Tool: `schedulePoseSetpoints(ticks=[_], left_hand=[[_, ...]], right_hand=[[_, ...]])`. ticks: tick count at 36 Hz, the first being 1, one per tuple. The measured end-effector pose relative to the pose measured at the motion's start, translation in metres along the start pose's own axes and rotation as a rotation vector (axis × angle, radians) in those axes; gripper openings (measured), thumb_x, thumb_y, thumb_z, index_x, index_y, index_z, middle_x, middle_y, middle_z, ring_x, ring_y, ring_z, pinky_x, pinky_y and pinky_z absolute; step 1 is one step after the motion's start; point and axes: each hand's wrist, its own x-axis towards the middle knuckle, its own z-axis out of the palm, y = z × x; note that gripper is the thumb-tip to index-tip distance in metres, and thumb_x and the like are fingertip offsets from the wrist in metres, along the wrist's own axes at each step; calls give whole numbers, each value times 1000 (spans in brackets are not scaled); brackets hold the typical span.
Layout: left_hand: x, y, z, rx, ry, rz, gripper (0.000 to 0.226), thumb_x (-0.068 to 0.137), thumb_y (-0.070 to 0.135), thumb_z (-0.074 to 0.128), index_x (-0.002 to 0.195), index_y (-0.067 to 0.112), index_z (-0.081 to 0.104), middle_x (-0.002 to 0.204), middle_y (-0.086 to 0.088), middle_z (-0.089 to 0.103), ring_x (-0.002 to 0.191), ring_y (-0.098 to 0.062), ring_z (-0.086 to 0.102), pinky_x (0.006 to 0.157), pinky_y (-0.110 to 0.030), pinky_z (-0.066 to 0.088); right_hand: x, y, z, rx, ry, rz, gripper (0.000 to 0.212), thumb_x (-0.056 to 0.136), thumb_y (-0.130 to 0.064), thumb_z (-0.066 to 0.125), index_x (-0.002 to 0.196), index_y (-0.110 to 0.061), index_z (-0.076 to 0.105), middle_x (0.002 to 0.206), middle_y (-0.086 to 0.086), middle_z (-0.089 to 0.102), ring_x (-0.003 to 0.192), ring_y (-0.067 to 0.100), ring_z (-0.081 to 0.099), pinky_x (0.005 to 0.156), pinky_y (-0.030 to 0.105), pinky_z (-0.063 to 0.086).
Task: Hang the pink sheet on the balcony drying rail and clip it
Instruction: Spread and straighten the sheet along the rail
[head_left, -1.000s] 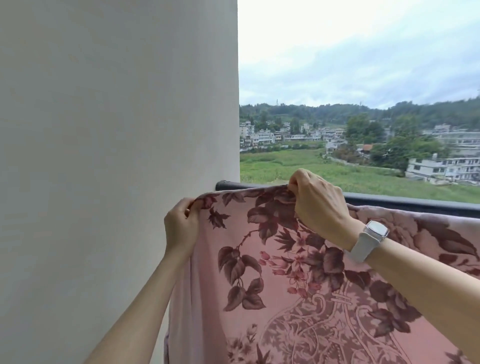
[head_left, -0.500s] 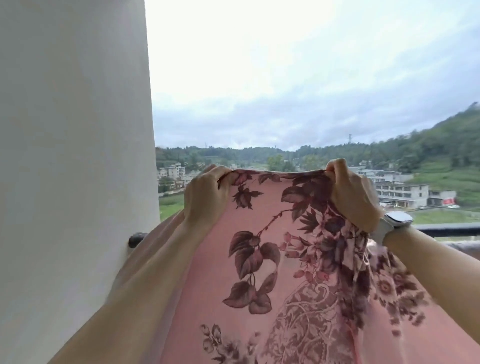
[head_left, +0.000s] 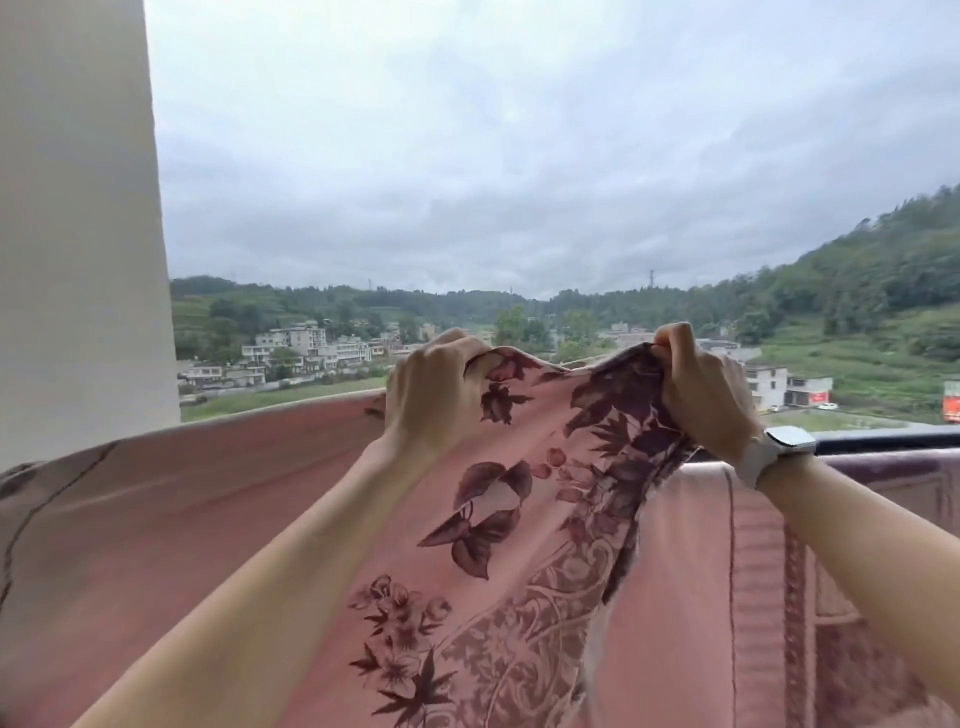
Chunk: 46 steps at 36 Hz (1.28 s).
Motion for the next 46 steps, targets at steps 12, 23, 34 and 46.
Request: schedulePoseSetpoints(ticks=[12,23,34,46], left_hand=[[15,120,91,-180,-53,71,20,87,15,60,104,9,68,94,-1,70,76,-15,64,74,-25,52],[-56,124,147,-42,-131,115,16,83,26,57,86,19,71,84,6,71,76,-16,66,64,-26,51],[-78,64,64,-387,-286,-11,37,93,-1,41,127,12,50,115,-9,65,62,0,57,64,-5,48],[-131,-136,-98,238,1,-181,39,86,36,35,112,18,58,110,-1,61,106,-23,53,110,-55,18]], right_hand=[[-25,125,-58,-237,-96,168,18,94,-11,42,105,1,51,71,28,66,62,44,63,56,32,31],[-72,128,-42,-214,-146,280,13,87,-14,52,88,-7,62,95,12,65,87,30,59,69,31,34],[-53,-30,-27,138,-100,-66,32,85,-14,40,107,-8,62,102,9,69,95,22,61,99,42,39],[-40,-238,38,267,-368,-109,43,92,-37,42,124,-11,53,119,5,61,110,22,54,97,37,38]])
